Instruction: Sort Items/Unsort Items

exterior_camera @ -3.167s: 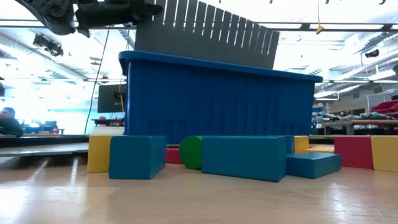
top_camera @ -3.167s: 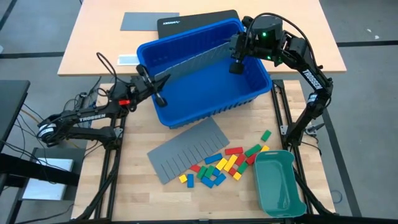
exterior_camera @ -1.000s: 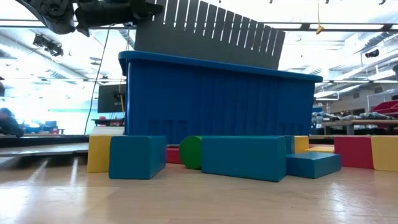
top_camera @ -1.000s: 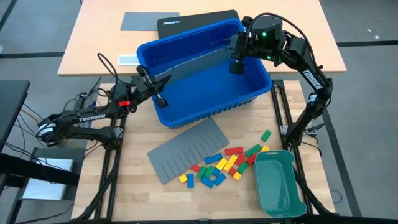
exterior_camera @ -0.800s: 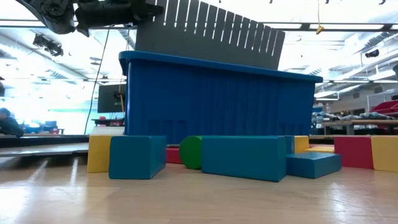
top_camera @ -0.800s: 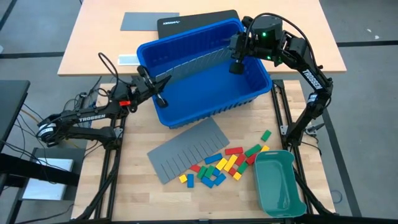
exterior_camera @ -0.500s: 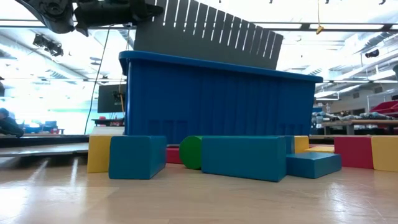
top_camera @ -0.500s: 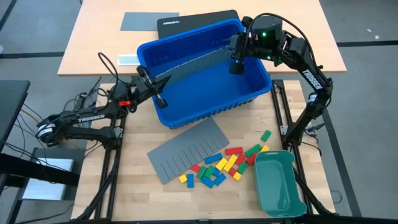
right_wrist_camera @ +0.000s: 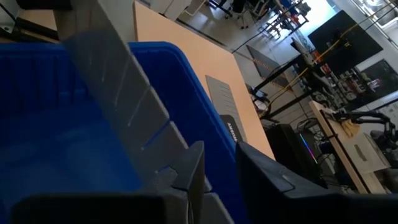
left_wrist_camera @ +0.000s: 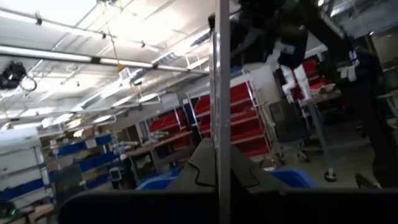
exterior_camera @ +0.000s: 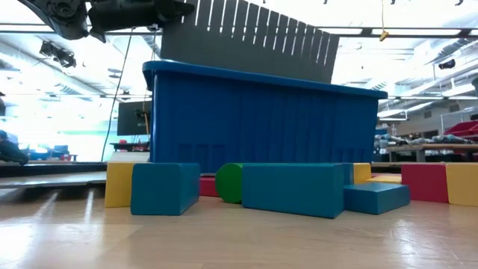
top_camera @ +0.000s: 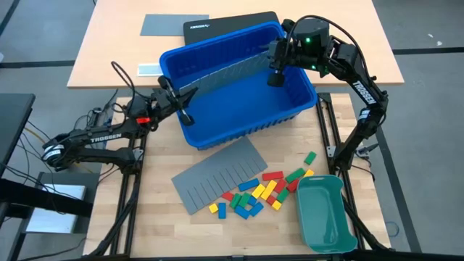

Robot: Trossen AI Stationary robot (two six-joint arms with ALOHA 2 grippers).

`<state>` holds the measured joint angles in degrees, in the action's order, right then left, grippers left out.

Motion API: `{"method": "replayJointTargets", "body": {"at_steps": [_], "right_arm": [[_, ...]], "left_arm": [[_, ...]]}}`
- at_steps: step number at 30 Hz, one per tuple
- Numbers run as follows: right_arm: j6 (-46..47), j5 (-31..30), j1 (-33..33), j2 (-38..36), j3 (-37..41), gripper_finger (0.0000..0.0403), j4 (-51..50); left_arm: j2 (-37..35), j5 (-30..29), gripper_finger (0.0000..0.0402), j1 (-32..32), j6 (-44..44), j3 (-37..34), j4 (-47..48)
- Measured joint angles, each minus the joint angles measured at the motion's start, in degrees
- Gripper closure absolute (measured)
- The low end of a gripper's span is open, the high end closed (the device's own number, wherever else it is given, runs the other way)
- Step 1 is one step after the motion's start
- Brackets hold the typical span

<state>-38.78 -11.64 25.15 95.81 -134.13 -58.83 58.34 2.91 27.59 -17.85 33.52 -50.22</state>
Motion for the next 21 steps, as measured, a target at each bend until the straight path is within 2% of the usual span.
{"method": "replayJointTargets", "body": {"at_steps": [8, 15, 21], "right_arm": [[0.0, 0.0, 0.0, 0.0, 0.0, 0.0321, 0.0], [0.0, 0.0, 0.0, 0.0, 0.0, 0.0324, 0.0], [0.0, -0.8, 0.0, 0.0, 0.0, 0.0362, -0.2]], "left_arm": [[0.0, 0.7, 0.0400, 0.0, 0.1, 0.0, 1.5], [0.0, -1.5, 0.0400, 0.0, 0.0, 0.0, 1.1], [0.0, -1.6, 0.0400, 0.0, -0.1, 0.0, 0.7]]}}
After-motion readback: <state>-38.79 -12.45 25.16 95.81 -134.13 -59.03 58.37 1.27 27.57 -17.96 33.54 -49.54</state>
